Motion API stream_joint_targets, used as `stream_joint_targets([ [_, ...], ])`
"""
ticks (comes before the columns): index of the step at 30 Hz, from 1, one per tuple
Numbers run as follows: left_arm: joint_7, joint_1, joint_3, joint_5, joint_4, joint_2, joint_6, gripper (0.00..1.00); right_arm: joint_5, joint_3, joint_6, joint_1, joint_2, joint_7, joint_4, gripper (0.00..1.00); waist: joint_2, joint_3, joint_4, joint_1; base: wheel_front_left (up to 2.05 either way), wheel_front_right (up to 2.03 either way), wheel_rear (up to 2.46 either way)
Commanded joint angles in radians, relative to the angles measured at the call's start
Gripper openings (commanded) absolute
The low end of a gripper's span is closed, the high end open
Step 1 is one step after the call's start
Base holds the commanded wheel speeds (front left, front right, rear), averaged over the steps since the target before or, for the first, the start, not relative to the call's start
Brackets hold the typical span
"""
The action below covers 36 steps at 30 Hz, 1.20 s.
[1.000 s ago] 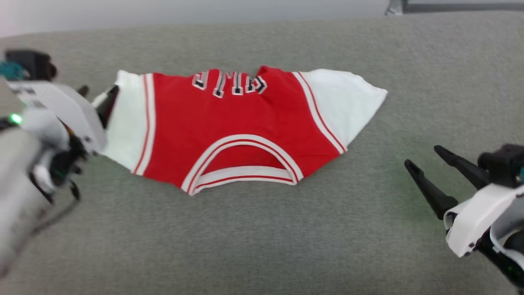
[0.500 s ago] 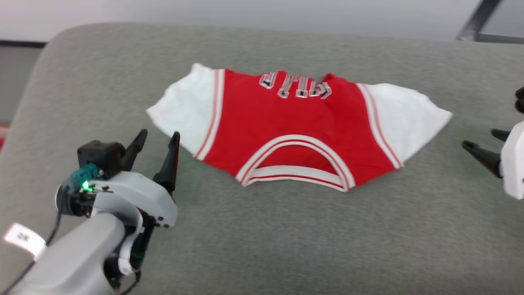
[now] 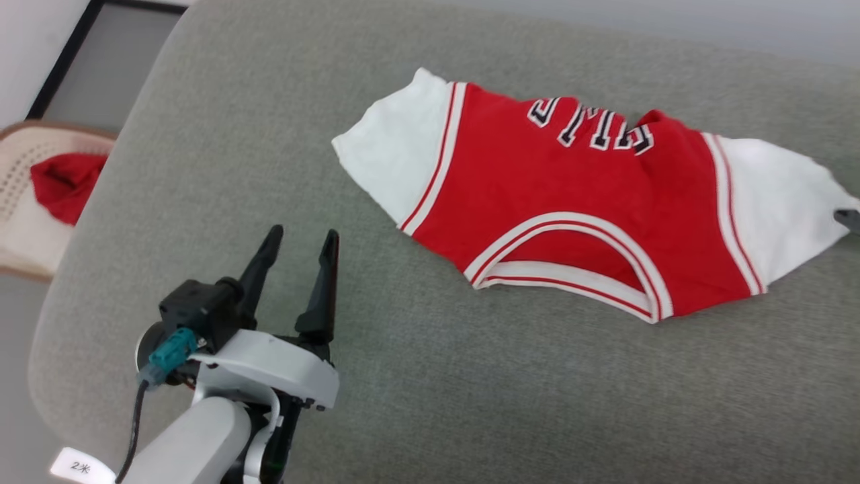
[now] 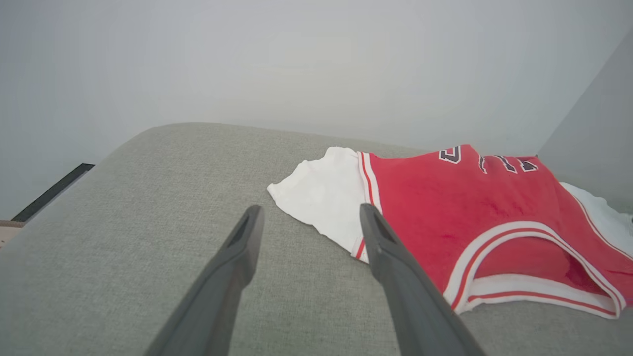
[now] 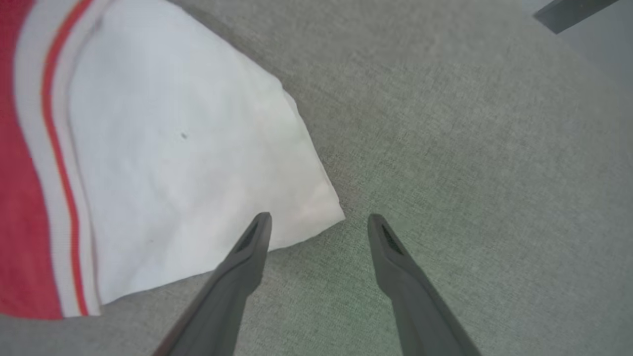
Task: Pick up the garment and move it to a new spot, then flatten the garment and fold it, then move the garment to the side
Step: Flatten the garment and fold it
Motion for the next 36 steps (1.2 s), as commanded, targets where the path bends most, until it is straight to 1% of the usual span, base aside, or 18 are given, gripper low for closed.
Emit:
stream_joint_targets([
  [1, -0.004, 0.021, 0.025, 0.017, 0.002, -0.013, -0.015, 1.0, -0.006, 0.029, -0.001, -0.015, -0.004, 0.009, 0.023, 1.0, 0.0, 0.04, 0.037, 0.0, 0.0, 0.0, 0.0],
  [4, -0.004, 0.037, 0.056, 0.034, 0.005, -0.032, -0.034, 1.0, 0.01, 0.073, -0.001, -0.017, -0.004, 0.025, 0.04, 1.0, 0.0, 0.047, 0.039, 0.0, 0.0, 0.0, 0.0],
  [10, -0.004, 0.057, 0.104, 0.05, 0.006, -0.058, -0.064, 1.0, 0.034, 0.143, 0.0, -0.012, 0.008, -0.011, 0.048, 1.0, 0.0, 0.061, 0.034, 0.0, 0.0, 0.0, 0.0],
  [11, -0.004, 0.058, 0.11, 0.052, 0.006, -0.062, -0.07, 1.0, 0.041, 0.156, 0.0, -0.011, 0.01, -0.015, 0.045, 0.47, 0.0, 0.062, 0.033, 0.0, 0.0, 0.0, 0.0],
  [12, -0.004, 0.059, 0.115, 0.055, 0.007, -0.065, -0.073, 1.0, 0.048, 0.166, 0.0, -0.009, 0.01, -0.022, 0.046, 0.2, 0.0, 0.064, 0.031, 0.0, 0.0, 0.0, 0.0],
  [13, -0.004, 0.06, 0.119, 0.056, 0.008, -0.067, -0.077, 1.0, 0.053, 0.171, 0.0, -0.01, 0.01, -0.03, 0.05, 0.0, 0.0, 0.064, 0.029, 0.0, 0.0, 0.0, 0.0],
  [15, -0.004, 0.064, 0.128, 0.06, 0.011, -0.069, -0.082, 1.0, 0.066, 0.184, 0.0, -0.013, 0.015, -0.04, 0.056, 0.0, 0.0, 0.064, 0.022, 0.0, 0.0, 0.0, 0.0],
  [21, -0.004, 0.082, 0.153, 0.064, 0.017, -0.076, -0.086, 1.0, 0.104, 0.195, 0.0, -0.011, 0.013, -0.13, 0.048, 0.0, 0.0, 0.041, -0.01, 0.0, 0.0, 0.0, 0.0],
  [26, -0.002, 0.103, 0.174, 0.062, 0.008, -0.065, -0.08, 1.0, 0.124, 0.202, -0.001, 0.008, -0.034, -0.193, 0.02, 0.0, 0.0, 0.029, -0.044, 0.0, 0.0, 0.0, 0.0],
  [27, -0.002, 0.103, 0.174, 0.062, 0.008, -0.065, -0.08, 1.0, 0.124, 0.202, -0.001, 0.008, -0.034, -0.193, 0.02, 0.0, 0.0, 0.029, -0.044, 0.0, 0.0, 0.0, 0.0],
  [36, 0.001, 0.125, 0.202, 0.053, -0.024, -0.033, -0.065, 1.0, 0.179, 0.168, -0.001, 0.074, -0.123, -0.251, 0.002, 0.0, 0.0, 0.018, -0.1, 0.0, 0.0, 0.0, 0.0],
])
